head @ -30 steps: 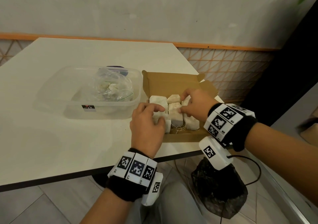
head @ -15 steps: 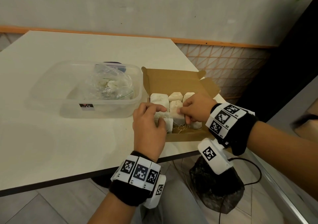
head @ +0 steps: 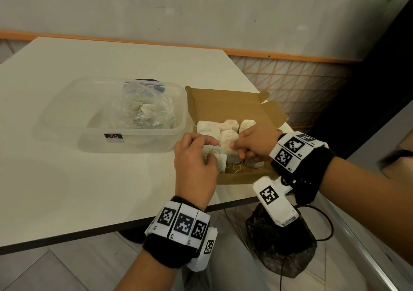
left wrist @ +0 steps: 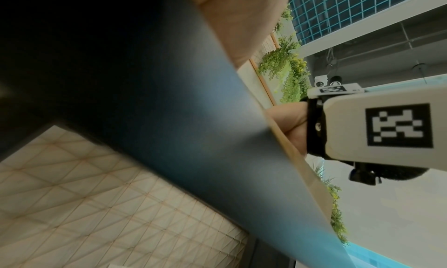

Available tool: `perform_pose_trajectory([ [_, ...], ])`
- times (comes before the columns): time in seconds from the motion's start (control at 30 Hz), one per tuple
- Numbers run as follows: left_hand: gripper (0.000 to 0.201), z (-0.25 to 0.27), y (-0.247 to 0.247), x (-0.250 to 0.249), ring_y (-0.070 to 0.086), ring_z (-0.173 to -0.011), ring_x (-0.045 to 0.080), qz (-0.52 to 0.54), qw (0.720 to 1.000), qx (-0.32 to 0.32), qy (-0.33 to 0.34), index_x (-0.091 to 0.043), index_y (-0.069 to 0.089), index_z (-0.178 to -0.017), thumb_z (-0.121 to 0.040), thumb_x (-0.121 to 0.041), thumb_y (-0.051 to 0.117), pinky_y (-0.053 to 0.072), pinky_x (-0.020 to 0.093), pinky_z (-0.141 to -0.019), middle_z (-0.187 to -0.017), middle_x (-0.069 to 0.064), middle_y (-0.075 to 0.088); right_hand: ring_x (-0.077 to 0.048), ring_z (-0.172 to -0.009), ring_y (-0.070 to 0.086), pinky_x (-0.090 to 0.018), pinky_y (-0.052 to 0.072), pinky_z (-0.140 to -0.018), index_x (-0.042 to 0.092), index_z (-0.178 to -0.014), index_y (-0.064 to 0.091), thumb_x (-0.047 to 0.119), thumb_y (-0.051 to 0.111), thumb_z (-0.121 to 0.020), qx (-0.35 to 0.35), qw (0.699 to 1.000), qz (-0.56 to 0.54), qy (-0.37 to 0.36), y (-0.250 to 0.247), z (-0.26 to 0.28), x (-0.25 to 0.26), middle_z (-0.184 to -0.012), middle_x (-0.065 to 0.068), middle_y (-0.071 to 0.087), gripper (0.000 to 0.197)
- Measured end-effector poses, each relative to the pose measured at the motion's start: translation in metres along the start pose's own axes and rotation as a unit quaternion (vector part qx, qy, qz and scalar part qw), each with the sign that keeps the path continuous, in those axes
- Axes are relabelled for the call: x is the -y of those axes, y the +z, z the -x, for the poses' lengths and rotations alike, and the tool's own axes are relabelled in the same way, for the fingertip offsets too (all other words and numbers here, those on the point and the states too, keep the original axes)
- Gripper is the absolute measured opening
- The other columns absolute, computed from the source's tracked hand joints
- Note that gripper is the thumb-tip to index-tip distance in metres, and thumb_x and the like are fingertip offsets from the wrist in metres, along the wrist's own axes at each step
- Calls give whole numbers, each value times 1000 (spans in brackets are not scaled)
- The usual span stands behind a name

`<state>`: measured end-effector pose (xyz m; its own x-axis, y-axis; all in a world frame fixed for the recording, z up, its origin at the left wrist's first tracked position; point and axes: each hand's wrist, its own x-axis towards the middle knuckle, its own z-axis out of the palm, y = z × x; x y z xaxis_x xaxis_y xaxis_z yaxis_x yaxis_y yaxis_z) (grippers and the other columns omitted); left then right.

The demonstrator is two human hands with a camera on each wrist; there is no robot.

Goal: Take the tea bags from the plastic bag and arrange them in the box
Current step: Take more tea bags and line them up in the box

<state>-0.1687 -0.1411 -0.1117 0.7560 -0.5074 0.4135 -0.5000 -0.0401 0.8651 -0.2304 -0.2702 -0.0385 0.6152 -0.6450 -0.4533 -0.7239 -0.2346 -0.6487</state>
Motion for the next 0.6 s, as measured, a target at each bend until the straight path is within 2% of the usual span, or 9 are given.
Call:
perform_pose_trajectory([
  [0.13,29,0,-1,-1,46,-102,16,3,1000,3,-5,-21,65,-91,-78,5,58,43,30,-86,-99,-7,49,-11,-40,41,-22,33,-43,7,-57,51,18,55,-92,0,1000,10,4,-1,1,-2,-59,-8,54,37],
  [0.2,29,0,-1,-1,47,-103,16,3,1000,6,-6,-22,64,-91,-79,4,59,42,29,-87,-100,-8,49,-6,-31,41,-17,31,-34,9,-62,47,13,56,-92,-28,997,-71,1,-2,1,-5,-51,-5,56,31],
  [0.27,29,0,-1,-1,46,-104,15,1,1000,8,-8,-22,64,-91,-80,4,59,41,27,-88,-100,-8,49,-4,-29,40,-14,30,-32,11,-65,46,10,58,-90,-51,992,-111,-19,-4,0,-8,-51,-5,57,28],
  [0.33,28,0,0,-1,46,-104,15,-2,1000,7,-8,-22,64,-91,-80,3,60,40,25,-87,-101,-8,49,-4,-31,43,-15,31,-33,11,-68,48,10,60,-88,-61,990,-125,-36,-4,-2,-10,-54,-6,60,23],
  [0.43,28,0,0,0,47,-104,16,1,1000,6,-7,-22,64,-90,-79,3,61,41,26,-86,-100,-8,50,-7,-37,49,-14,36,-35,8,-89,55,10,62,-87,-72,986,-142,-48,-3,1,-9,-57,-6,62,8],
  [0.5,29,-1,0,0,49,-103,18,7,1000,8,-6,-24,63,-89,-79,3,61,44,29,-86,-100,-8,50,-7,-40,52,-14,39,-37,6,-100,54,7,62,-86,-107,982,-138,-67,-6,5,-10,-63,-8,62,16],
  [0.57,30,-1,0,1,49,-104,19,13,1000,11,-9,-25,62,-89,-80,4,60,44,28,-88,-100,-8,49,-9,-46,54,-14,43,-41,6,-98,54,6,60,-87,-141,980,-106,-91,-12,12,-12,-67,-8,61,12],
  [0.6,31,-1,0,2,48,-106,19,15,1000,10,-11,-25,62,-90,-80,4,60,42,23,-90,-101,-8,48,-10,-51,55,-14,45,-44,6,-94,56,6,59,-88,-146,982,-74,-97,-15,17,-16,-69,-8,61,7],
])
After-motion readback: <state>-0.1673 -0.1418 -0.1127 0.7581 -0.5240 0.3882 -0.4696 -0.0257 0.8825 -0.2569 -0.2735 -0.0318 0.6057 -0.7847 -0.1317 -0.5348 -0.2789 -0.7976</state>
